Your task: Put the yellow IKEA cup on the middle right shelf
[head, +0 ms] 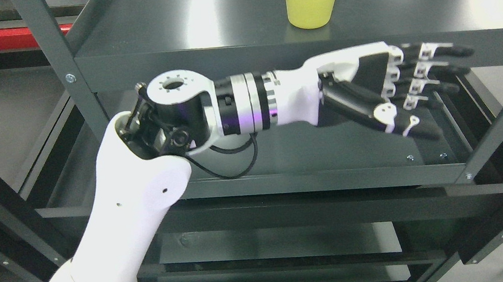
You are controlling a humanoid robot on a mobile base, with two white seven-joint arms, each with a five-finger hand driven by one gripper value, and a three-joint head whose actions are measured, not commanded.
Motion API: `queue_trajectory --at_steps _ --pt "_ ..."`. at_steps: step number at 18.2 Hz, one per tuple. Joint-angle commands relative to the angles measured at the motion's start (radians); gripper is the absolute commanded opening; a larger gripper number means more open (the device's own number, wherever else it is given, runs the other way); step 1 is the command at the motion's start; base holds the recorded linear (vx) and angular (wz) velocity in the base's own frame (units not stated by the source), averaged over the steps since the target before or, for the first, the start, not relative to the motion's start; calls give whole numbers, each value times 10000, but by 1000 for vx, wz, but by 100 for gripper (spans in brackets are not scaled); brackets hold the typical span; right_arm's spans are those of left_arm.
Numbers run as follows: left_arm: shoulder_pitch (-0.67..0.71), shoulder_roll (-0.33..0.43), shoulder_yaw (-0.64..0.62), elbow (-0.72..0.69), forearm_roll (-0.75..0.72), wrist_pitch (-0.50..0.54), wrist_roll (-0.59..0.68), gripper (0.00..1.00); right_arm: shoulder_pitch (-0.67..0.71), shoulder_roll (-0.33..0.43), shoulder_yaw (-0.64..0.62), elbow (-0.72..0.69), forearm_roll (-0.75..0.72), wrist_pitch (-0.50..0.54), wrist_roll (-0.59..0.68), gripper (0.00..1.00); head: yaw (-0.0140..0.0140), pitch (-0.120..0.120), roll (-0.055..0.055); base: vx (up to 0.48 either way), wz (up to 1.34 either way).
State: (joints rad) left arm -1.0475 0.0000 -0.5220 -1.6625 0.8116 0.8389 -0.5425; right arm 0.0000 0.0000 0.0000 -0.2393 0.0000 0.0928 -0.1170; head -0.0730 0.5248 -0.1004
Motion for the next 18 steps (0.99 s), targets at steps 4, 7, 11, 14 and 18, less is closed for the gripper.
queue_trajectory --at_steps 4,7,11,14,18 --pt "2373 174 -1944 73 -1332 -471 133 98 138 -175 169 0 -245 8 4 99 0 0 0 0 0" --pt "3171 174 -1517 700 -3093 -2122 560 98 138 -175 169 0 -245 8 4 99 0 0 0 0 0" --pt "3861 174 -122 1454 -5243 -5115 2232 99 138 -175 169 0 -245 8 4 99 0 0 0 0 0" --pt "4827 174 998 1210 -5890 -6330 2280 99 138 -175 169 0 -245 8 4 99 0 0 0 0 0" --pt "5427 174 2088 779 -6917 -7343 2449 99 138 -175 169 0 -245 8 4 99 0 0 0 0 0"
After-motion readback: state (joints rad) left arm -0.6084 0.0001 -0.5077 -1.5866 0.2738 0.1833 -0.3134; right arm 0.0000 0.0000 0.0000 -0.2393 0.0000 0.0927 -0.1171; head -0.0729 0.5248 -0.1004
